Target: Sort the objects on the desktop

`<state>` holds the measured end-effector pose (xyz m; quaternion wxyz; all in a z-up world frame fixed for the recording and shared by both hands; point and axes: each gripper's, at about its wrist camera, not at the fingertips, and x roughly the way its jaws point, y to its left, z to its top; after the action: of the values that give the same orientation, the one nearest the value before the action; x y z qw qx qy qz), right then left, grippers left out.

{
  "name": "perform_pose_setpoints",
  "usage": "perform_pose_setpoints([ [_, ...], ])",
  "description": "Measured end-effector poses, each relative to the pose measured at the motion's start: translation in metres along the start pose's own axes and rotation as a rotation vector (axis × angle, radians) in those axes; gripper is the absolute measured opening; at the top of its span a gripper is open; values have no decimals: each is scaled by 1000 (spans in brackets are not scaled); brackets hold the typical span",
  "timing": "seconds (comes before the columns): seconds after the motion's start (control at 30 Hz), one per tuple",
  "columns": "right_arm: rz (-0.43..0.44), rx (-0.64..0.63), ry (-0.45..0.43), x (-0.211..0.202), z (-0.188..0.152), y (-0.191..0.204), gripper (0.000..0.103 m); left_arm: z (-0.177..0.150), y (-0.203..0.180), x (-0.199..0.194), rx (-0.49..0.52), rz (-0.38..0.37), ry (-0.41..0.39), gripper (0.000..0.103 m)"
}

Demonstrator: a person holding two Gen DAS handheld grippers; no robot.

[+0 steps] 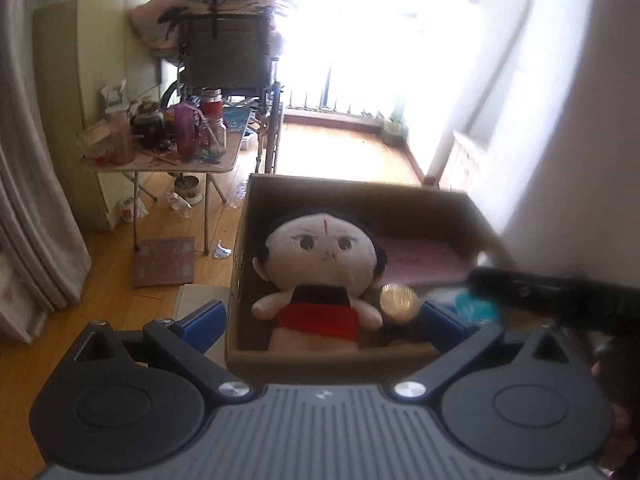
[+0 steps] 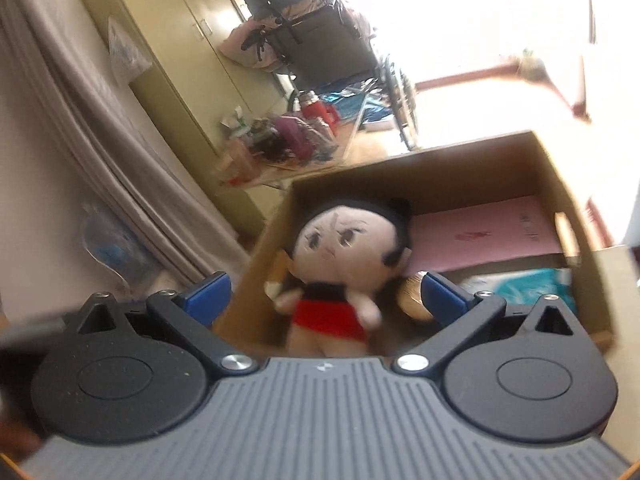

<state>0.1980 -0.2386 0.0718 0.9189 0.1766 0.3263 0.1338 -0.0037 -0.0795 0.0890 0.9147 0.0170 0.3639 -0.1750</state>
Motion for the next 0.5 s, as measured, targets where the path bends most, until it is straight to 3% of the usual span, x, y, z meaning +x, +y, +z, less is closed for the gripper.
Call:
perform_pose_setpoints([
  [0.2, -84, 6, -62, -44, -26, -1, 102, -16, -15, -19, 48, -5, -6, 103],
  [0.5, -272, -68, -127, -86, -55, -1, 102, -32, -19, -37, -54, 6, -20, 103],
])
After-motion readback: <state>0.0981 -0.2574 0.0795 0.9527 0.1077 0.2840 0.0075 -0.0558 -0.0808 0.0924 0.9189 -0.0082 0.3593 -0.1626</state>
